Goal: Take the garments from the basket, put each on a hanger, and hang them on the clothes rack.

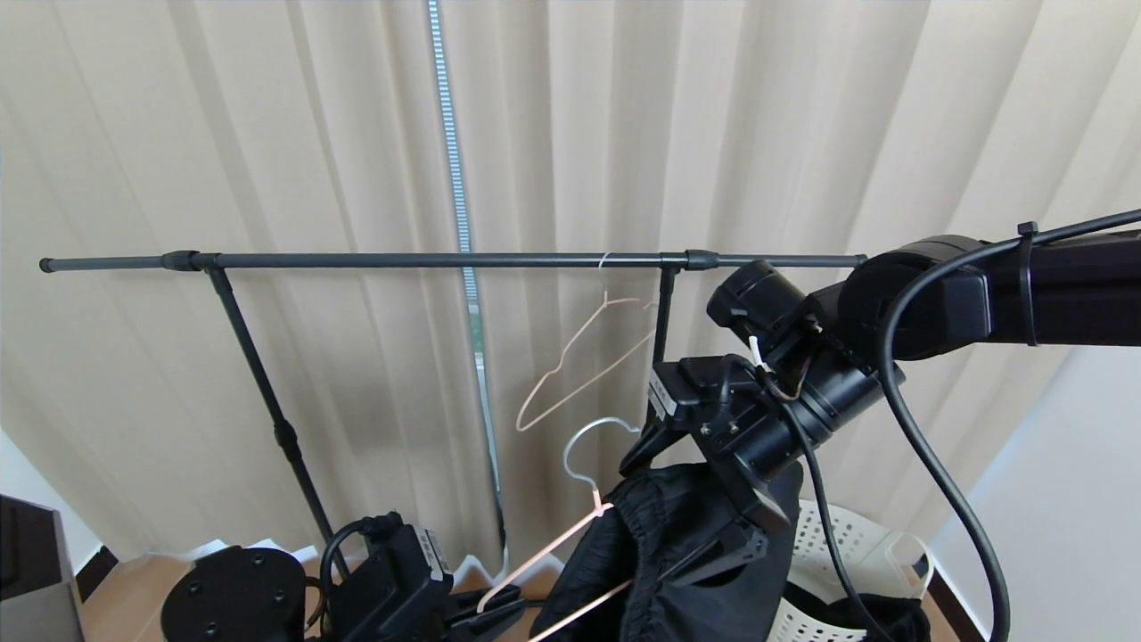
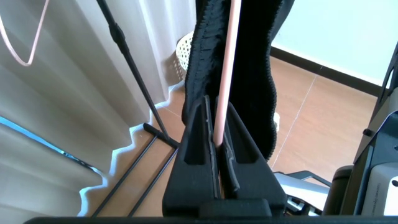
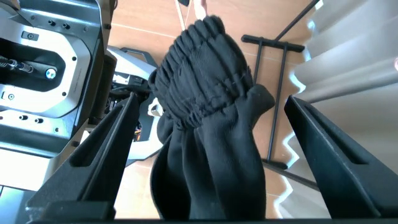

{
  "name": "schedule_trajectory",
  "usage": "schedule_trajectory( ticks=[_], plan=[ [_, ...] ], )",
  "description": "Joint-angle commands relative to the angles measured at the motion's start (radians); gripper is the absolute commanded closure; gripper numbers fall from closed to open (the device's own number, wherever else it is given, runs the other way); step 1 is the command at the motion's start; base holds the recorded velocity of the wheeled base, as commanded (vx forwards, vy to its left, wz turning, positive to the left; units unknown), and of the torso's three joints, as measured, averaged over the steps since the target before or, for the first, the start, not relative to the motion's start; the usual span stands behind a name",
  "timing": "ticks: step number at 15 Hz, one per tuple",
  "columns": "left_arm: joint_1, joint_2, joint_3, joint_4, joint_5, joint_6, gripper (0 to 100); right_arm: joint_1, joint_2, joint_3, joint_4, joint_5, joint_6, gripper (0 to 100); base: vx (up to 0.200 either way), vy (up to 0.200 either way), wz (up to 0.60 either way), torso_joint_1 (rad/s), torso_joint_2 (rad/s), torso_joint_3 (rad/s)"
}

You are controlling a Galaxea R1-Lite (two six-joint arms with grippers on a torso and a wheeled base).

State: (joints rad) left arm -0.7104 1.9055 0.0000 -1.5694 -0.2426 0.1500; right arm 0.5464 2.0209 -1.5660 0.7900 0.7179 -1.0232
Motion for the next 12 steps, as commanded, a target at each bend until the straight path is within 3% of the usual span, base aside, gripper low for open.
schedule_trajectory(
  ticks=[1, 5, 6, 12],
  plan=[
    [0.000, 0.001, 0.000, -0.001, 0.000, 0.002, 100, 0.017, 0.012, -0.008, 0.000, 0.000, 0.000, 0, 0.000, 0.000, 0.00, 0.000, 0.00, 0.000],
    [0.002, 0.001, 0.000, -0.001, 0.002, 0.002, 100, 0.024, 0.019, -0.023, 0.000, -0.005, 0.020, 0, 0.000, 0.000, 0.00, 0.000, 0.00, 0.000],
    [0.002, 0.001, 0.000, -0.001, 0.002, 0.002, 100, 0.024, 0.019, -0.023, 0.000, -0.005, 0.020, 100, 0.000, 0.000, 0.00, 0.000, 0.00, 0.000],
    [0.011, 0.010, -0.009, -0.001, 0.003, 0.002, 100, 0.029, 0.012, -0.023, -0.002, -0.035, 0.023, 100, 0.000, 0.000, 0.00, 0.000, 0.00, 0.000]
  ],
)
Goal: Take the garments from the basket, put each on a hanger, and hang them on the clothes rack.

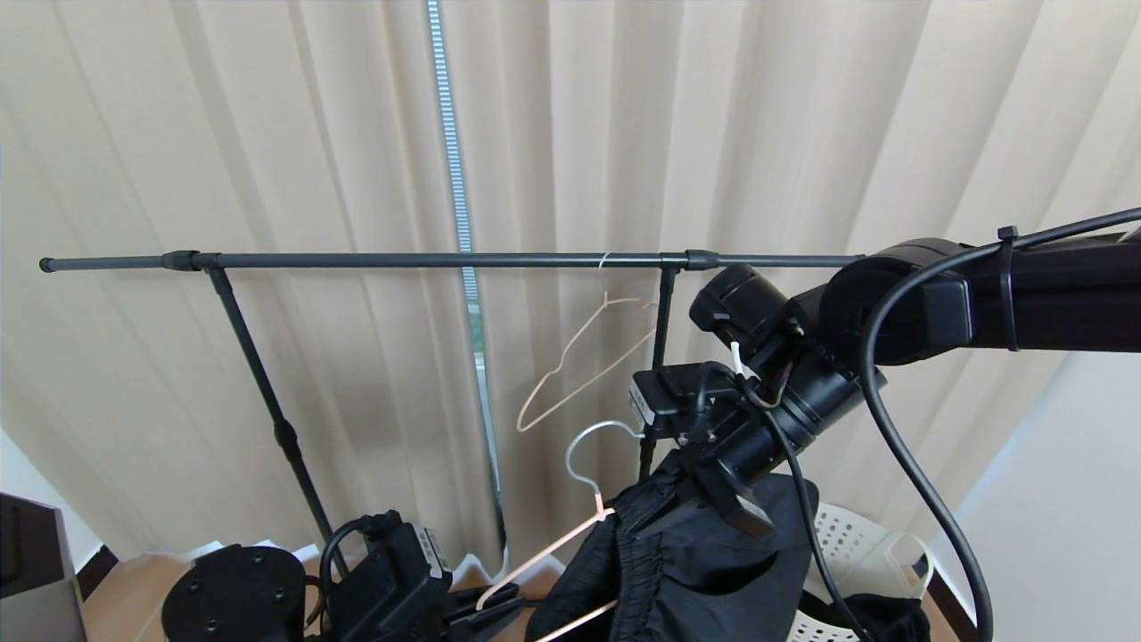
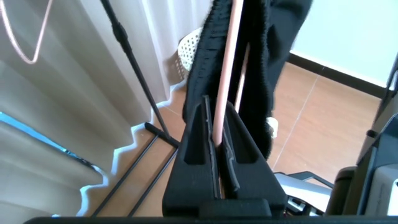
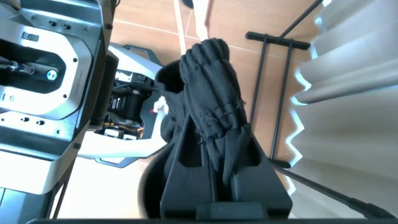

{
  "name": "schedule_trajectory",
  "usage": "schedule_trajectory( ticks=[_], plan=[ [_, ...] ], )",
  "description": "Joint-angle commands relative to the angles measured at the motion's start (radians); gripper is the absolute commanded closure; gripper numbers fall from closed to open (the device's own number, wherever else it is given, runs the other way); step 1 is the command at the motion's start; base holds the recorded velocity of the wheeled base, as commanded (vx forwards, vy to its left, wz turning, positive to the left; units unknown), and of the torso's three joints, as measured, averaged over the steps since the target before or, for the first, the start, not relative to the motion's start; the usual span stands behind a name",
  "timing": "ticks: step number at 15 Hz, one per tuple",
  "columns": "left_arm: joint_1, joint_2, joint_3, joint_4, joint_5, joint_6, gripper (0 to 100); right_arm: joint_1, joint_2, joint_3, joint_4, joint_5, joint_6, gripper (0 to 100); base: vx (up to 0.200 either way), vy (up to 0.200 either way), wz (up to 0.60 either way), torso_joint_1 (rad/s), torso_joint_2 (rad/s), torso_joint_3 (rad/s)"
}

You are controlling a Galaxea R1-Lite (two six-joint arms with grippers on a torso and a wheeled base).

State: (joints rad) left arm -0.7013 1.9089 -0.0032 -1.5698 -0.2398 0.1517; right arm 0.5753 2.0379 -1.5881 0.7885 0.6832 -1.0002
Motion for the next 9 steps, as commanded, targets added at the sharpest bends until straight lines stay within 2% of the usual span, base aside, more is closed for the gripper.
schedule_trajectory(
  ticks=[1, 7, 8, 9],
  plan=[
    [0.002, 0.024, -0.008, -0.001, 0.004, 0.000, 100, 0.000, -0.007, -0.003, 0.001, -0.007, -0.001, 100, 0.000, 0.000, 0.00, 0.000, 0.00, 0.000],
    [0.023, 0.035, -0.011, -0.001, 0.002, -0.006, 100, -0.003, -0.016, -0.001, 0.005, -0.013, -0.001, 100, 0.000, 0.000, 0.00, 0.000, 0.00, 0.000],
    [0.023, 0.036, -0.012, -0.001, 0.002, -0.006, 0, -0.002, -0.021, -0.001, 0.005, -0.013, -0.001, 100, 0.000, 0.000, 0.00, 0.000, 0.00, 0.000],
    [0.023, 0.035, -0.012, -0.001, 0.002, -0.009, 0, -0.002, -0.022, -0.001, 0.005, -0.014, -0.001, 100, 0.000, 0.000, 0.00, 0.000, 0.00, 0.000]
  ],
)
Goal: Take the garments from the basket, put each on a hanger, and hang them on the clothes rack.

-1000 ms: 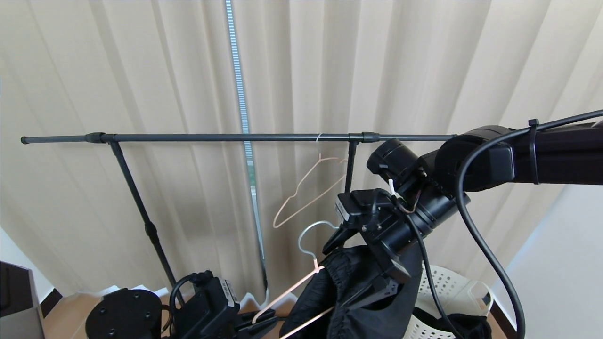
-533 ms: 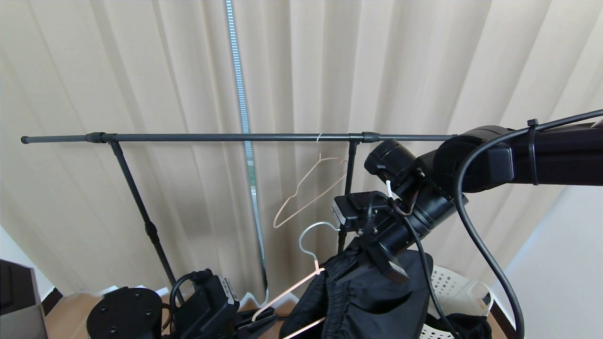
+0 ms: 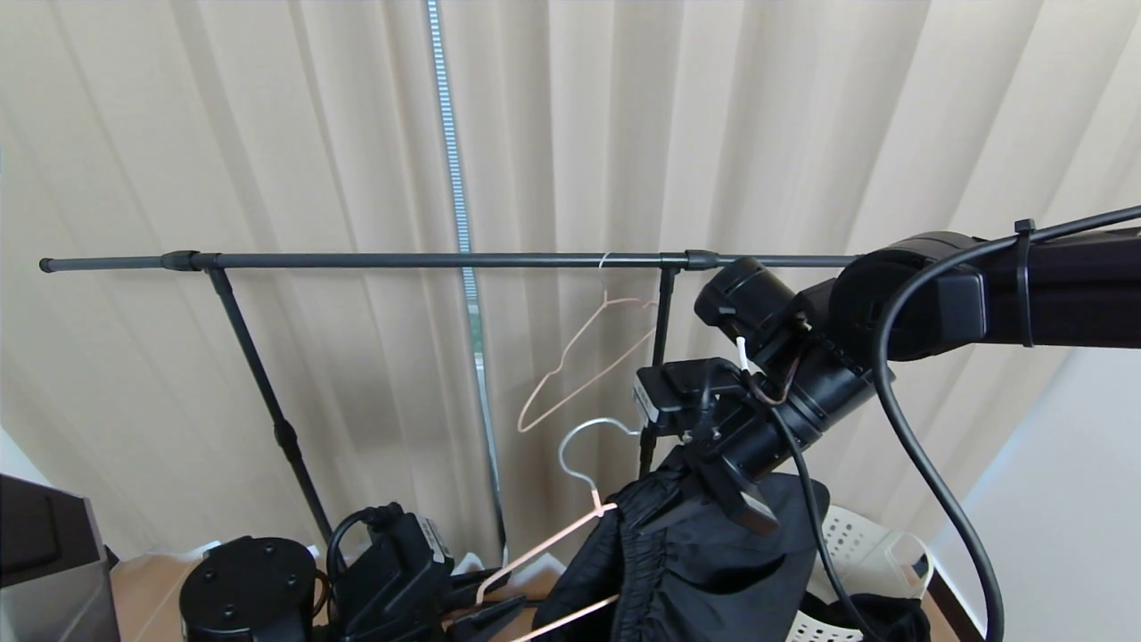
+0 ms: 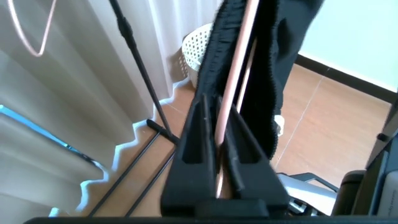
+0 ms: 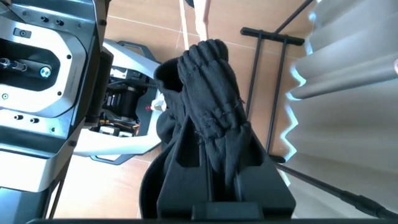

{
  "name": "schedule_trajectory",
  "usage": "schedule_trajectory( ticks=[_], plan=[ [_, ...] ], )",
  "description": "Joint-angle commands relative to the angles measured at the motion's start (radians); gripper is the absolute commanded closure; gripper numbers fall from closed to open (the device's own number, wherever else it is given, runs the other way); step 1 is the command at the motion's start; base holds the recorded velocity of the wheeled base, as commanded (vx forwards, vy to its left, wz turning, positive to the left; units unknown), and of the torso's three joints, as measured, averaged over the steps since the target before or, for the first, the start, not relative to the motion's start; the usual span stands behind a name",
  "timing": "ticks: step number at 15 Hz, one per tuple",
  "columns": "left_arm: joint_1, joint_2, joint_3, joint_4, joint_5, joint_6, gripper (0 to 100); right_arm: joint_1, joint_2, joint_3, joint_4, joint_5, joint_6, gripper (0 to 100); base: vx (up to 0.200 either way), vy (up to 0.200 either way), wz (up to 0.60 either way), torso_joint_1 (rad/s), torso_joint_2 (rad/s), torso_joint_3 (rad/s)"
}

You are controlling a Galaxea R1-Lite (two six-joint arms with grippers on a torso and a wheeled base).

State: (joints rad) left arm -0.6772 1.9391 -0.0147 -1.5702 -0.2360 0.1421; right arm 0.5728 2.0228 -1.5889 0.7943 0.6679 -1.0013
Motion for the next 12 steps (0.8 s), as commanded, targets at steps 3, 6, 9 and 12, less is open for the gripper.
schedule_trajectory(
  ticks=[3, 6, 9, 12],
  plan=[
    [0.010, 0.003, -0.011, -0.001, -0.002, -0.045, 0, -0.001, -0.015, 0.000, 0.005, -0.027, 0.000, 100, 0.000, 0.000, 0.00, 0.000, 0.00, 0.000],
    [0.091, -0.006, -0.039, -0.001, -0.003, -0.052, 0, -0.005, -0.032, -0.003, 0.002, -0.086, 0.007, 100, 0.000, 0.000, 0.00, 0.000, 0.00, 0.000],
    [0.179, -0.016, -0.099, -0.001, -0.005, -0.139, 0, -0.025, -0.044, -0.025, 0.000, -0.175, 0.024, 100, 0.000, 0.000, 0.00, 0.000, 0.00, 0.000],
    [0.196, -0.016, -0.131, -0.001, -0.009, -0.246, 0, -0.024, -0.062, -0.060, -0.006, -0.269, 0.145, 100, 0.000, 0.000, 0.00, 0.000, 0.00, 0.000]
  ],
)
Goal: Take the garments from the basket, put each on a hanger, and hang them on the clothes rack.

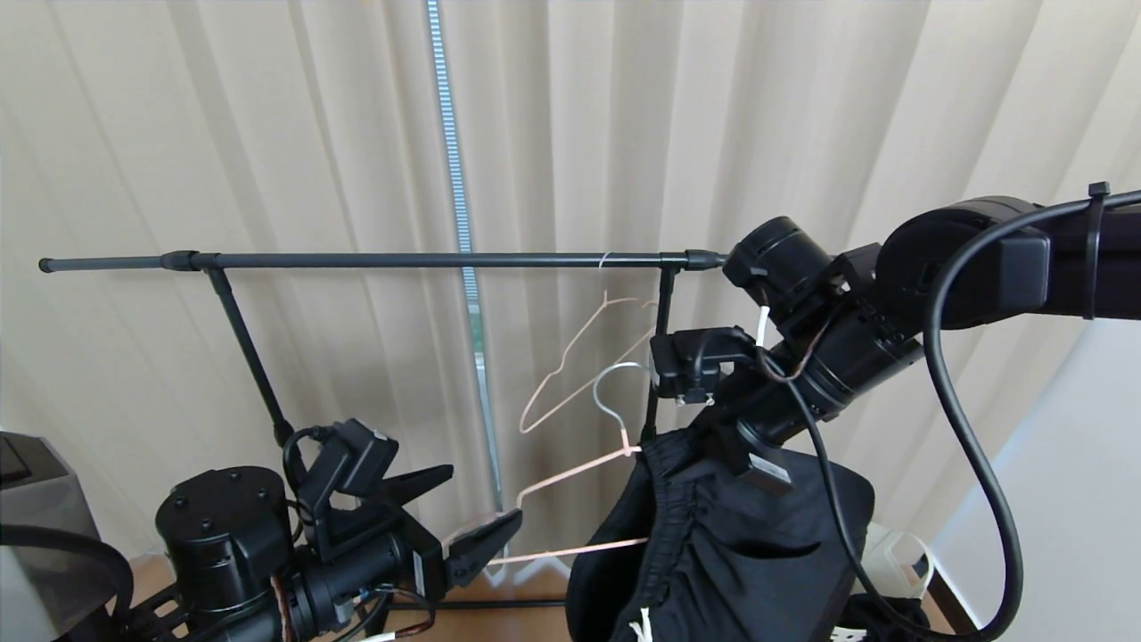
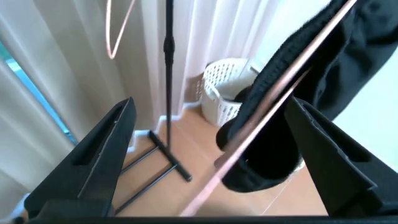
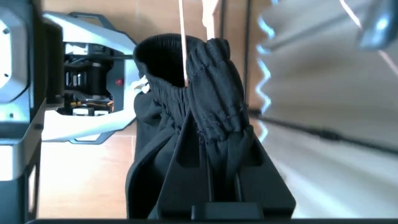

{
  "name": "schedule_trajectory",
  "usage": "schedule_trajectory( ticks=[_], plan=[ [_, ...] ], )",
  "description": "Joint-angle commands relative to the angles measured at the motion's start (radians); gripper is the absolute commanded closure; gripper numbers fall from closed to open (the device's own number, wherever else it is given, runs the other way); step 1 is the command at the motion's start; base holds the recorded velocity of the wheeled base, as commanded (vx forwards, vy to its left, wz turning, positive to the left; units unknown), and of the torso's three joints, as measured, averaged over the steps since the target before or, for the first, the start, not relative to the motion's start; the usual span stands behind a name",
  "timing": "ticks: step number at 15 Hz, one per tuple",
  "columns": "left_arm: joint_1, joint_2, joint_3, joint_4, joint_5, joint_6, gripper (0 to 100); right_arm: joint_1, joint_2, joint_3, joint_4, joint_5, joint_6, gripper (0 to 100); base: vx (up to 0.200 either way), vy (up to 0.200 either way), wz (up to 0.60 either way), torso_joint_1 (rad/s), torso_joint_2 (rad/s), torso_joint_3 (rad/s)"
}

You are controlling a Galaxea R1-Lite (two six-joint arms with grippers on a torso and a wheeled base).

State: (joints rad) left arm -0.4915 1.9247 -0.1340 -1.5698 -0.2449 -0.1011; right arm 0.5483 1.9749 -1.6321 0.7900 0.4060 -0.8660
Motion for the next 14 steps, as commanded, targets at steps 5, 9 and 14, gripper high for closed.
schedule_trajectory(
  ticks=[5, 9, 14],
  plan=[
    [0.008, 0.004, -0.022, -0.001, -0.033, -0.071, 0, 0.002, -0.031, -0.063, -0.017, -0.174, 0.088, 100, 0.000, 0.000, 0.00, 0.000, 0.00, 0.000],
    [0.007, 0.017, -0.024, -0.001, -0.031, -0.071, 0, 0.016, -0.048, -0.058, -0.098, -0.296, 0.182, 100, 0.000, 0.000, 0.00, 0.000, 0.00, 0.000],
    [0.045, 0.046, -0.047, -0.001, -0.016, -0.071, 0, 0.028, -0.059, -0.057, -0.141, -0.332, 0.237, 100, 0.000, 0.000, 0.00, 0.000, 0.00, 0.000]
  ],
)
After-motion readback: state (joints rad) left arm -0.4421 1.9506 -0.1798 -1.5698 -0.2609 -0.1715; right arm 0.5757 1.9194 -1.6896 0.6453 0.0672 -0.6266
